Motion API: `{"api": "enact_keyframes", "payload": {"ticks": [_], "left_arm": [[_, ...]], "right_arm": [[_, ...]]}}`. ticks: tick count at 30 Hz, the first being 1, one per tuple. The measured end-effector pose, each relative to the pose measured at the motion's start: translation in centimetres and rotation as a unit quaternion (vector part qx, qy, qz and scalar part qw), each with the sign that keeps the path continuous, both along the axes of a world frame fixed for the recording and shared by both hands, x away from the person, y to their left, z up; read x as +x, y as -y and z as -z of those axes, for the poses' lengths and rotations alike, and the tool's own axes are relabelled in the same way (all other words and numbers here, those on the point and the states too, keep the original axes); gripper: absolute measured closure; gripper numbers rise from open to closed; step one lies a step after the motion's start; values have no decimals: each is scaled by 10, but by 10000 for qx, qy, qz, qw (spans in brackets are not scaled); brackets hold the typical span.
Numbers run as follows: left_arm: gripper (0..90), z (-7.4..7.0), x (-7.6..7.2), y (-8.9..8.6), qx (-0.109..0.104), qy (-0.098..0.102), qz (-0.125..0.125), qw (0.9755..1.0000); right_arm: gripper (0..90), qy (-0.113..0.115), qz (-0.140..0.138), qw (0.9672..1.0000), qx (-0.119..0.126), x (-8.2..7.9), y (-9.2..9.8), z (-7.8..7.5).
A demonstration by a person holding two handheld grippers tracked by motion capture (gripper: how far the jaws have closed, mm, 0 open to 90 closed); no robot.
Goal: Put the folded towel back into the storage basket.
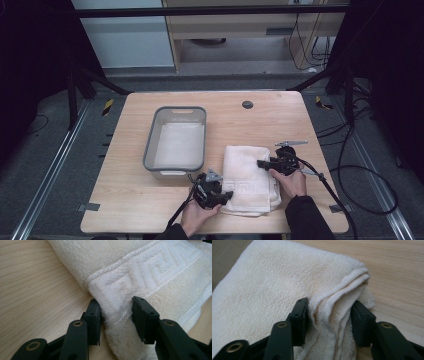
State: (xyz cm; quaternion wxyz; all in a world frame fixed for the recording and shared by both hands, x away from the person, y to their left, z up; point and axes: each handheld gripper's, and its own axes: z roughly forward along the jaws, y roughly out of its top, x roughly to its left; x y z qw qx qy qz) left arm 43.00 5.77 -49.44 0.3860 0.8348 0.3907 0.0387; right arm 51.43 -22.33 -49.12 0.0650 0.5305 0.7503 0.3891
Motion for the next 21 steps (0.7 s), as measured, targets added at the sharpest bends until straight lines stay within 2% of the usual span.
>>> {"api": "enact_keyframes", "payload": {"ticks": [4, 9, 11, 15, 21], "left_arm": [[672, 0, -1, 0, -57, -58, 11, 10000], [730, -1, -3, 1, -114, 20, 23, 9999], [763, -2, -3, -1, -169, 8, 28, 9999], [773, -2, -4, -2, -241, 48, 19, 9997], [783, -8, -7, -6, -385, 119, 39, 9992]], "right_arm": [[624, -53, 0, 10000, 67, 0, 0, -2], [651, -24, -17, 10000, 88, -1, 0, -4], [664, 96, -44, 9999, 21, -3, -1, -8], [669, 202, -59, 9998, -16, -6, -2, -13], [674, 459, -70, 9989, 66, -15, 0, -29]]}}
